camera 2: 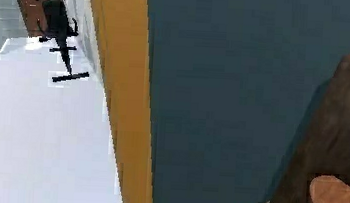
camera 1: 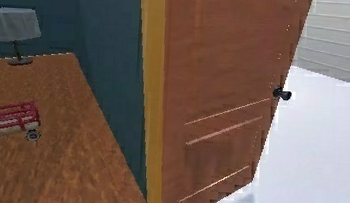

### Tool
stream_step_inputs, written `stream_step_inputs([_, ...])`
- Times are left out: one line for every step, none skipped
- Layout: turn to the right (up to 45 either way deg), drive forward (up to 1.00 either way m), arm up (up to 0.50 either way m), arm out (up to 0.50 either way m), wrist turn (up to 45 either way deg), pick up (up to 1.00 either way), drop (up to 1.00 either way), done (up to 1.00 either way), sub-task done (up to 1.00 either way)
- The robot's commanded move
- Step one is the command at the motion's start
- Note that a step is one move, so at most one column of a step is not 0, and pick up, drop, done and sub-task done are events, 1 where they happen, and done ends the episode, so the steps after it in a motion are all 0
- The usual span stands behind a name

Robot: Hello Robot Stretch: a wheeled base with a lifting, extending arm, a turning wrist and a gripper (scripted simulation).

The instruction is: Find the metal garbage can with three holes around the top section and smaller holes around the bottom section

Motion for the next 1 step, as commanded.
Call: stream_step_inputs([21.0,0.0,0.0,0.0,0.0,0.0,0.0,0.0,0.0])
